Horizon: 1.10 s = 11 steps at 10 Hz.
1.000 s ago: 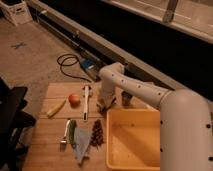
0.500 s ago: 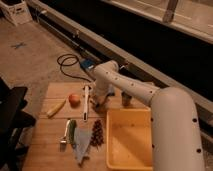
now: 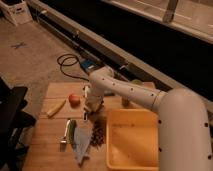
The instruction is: Wipe table surface with eraser
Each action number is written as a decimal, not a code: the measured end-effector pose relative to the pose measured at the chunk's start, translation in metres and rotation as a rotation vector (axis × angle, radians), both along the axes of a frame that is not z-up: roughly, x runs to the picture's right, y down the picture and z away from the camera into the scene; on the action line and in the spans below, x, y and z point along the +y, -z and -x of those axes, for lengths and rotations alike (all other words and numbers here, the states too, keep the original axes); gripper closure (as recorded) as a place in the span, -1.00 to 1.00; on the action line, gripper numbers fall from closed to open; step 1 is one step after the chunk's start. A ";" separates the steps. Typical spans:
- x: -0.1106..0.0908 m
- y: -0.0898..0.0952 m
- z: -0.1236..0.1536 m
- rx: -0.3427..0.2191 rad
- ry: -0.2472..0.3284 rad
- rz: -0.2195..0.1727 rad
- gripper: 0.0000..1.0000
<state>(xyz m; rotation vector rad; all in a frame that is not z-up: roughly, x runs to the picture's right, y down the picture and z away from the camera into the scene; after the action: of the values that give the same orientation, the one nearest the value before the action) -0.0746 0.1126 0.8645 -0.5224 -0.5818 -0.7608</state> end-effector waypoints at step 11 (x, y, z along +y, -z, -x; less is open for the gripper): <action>-0.030 -0.041 -0.037 0.068 -0.047 -0.014 1.00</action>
<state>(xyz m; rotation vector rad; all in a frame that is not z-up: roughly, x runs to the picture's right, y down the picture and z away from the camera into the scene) -0.0375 0.0824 0.9059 -0.5181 -0.5233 -0.6993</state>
